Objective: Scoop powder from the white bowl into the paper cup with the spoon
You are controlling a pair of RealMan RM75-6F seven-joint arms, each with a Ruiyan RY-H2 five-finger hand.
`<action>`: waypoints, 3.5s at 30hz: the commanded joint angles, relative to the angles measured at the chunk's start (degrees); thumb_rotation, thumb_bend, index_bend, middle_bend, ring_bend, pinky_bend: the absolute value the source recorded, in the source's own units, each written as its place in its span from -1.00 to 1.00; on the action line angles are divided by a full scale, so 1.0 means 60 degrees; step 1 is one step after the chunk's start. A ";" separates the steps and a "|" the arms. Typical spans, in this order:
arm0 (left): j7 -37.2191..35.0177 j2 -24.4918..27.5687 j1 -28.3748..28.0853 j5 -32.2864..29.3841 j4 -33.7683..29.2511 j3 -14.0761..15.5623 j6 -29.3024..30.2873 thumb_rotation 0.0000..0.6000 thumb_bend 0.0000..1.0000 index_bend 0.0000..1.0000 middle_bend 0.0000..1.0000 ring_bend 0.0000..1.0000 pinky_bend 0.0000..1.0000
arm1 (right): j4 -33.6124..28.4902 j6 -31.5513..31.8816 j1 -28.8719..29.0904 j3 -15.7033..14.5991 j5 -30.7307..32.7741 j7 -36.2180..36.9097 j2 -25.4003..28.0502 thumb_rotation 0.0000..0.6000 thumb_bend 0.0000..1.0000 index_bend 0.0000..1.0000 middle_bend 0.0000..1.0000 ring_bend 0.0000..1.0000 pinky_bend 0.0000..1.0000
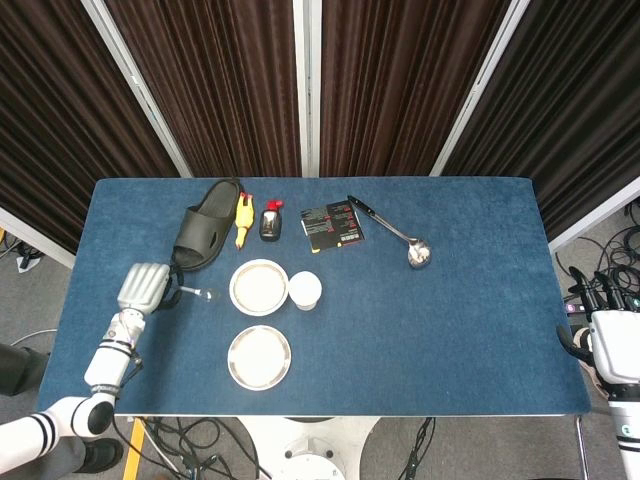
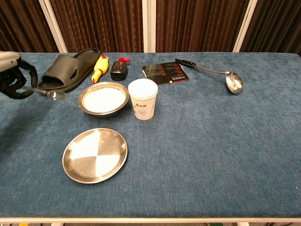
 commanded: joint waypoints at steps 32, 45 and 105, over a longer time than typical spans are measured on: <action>0.6927 -0.2160 -0.2288 -0.0792 0.1124 0.0270 0.0746 1.00 -0.14 0.25 0.92 0.86 1.00 | -0.0149 0.0061 -0.0195 -0.0118 0.0187 0.0102 0.0139 1.00 -0.60 -0.89 -0.37 -0.81 -0.54; 0.7363 -0.2567 -0.2425 -0.1116 0.0827 0.0320 0.0743 1.00 -0.14 0.25 0.92 0.86 1.00 | -0.0079 0.0004 -0.0242 -0.0146 0.0282 0.0210 0.0136 1.00 -0.59 -0.89 -0.35 -0.81 -0.54; 0.5024 -0.0721 -0.4555 -0.4906 -0.1927 -0.0620 -0.0125 1.00 -0.11 0.26 0.92 0.86 1.00 | 0.0046 -0.0392 0.0179 0.0325 0.0788 0.0308 0.0598 1.00 -0.60 -0.89 -0.32 -0.75 -0.51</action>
